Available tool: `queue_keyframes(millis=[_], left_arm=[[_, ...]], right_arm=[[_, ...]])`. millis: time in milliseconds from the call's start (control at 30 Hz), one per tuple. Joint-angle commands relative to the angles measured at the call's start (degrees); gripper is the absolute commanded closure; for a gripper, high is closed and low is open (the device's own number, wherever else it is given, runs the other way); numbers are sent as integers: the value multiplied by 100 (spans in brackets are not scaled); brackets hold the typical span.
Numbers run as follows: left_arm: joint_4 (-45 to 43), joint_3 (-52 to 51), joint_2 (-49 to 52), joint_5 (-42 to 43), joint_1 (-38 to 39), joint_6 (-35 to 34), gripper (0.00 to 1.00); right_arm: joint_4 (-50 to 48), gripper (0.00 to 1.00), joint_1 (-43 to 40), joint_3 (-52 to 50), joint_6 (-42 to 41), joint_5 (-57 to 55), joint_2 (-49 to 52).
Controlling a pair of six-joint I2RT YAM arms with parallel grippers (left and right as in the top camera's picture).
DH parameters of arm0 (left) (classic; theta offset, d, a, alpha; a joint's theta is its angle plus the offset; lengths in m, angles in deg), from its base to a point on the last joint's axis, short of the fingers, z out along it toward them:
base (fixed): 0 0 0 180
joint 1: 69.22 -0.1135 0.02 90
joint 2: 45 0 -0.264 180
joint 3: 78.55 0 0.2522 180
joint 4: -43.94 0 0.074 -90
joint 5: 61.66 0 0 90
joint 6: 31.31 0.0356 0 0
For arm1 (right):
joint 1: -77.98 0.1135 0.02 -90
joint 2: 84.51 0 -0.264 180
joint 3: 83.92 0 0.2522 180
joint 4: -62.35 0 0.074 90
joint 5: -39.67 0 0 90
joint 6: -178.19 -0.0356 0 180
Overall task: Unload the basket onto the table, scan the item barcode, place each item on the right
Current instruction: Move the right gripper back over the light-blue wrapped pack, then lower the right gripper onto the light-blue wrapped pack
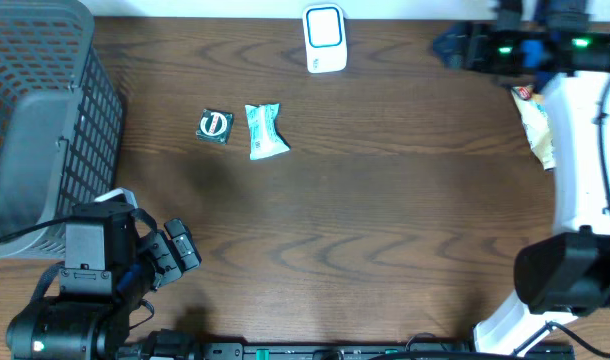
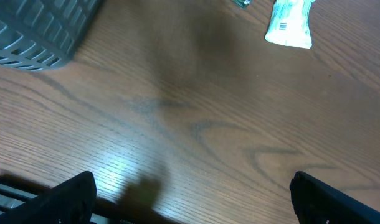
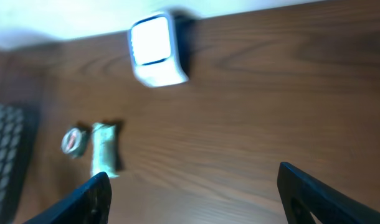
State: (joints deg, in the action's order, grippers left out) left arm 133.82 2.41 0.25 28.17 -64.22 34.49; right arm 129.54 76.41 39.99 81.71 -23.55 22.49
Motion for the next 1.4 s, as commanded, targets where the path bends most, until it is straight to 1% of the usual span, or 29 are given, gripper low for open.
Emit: queue_keyframes(millis=[0, 33, 167, 300, 433, 533, 600, 700, 733, 800, 900, 1000, 1167, 1267, 1367], left_arm=[[15, 4, 2, -33, 13, -33, 2], [15, 4, 2, -33, 13, -33, 2], [15, 4, 2, -33, 13, -33, 3], [17, 4, 2, -33, 13, -33, 2], [15, 4, 2, -33, 13, -33, 2], [15, 4, 2, -33, 13, -33, 2], [15, 4, 2, -33, 13, -33, 2], [15, 4, 2, -33, 13, -33, 2], [15, 4, 2, -33, 13, -33, 2], [15, 4, 2, -33, 13, -33, 2], [15, 4, 2, -33, 13, -33, 3], [15, 4, 2, -33, 13, -33, 3], [15, 4, 2, -33, 13, -33, 2], [15, 4, 2, -33, 13, -33, 2], [15, 4, 2, -33, 13, -33, 2]], right_arm=[[-227, 23, 638, -13, -39, 162, 234], [-422, 24, 953, -13, -50, 164, 417], [-822, 23, 1471, -13, -463, 164, 870], [-1145, 24, 1856, -13, -942, 168, 1311], [-1364, 24, 2186, -13, -1032, 166, 1657], [-1390, 22, 2367, -13, -1137, 162, 1786], [-1408, 20, 2450, -13, -1165, 164, 1845], [-1456, 14, 2531, -13, -1174, 162, 1864], [-1469, 14, 2551, -13, -1174, 162, 1864], [-1473, 18, 2568, -13, -1174, 164, 1864], [-1416, 17, 2570, -13, -1174, 114, 1875], [-1200, 16, 2588, -15, -1176, -234, 1880], [-1097, 8, 2645, -44, -1176, -354, 1882], [-1106, 1, 2691, -44, -1176, -374, 1882], [-1115, 1, 2761, -46, -1185, -560, 1882]])
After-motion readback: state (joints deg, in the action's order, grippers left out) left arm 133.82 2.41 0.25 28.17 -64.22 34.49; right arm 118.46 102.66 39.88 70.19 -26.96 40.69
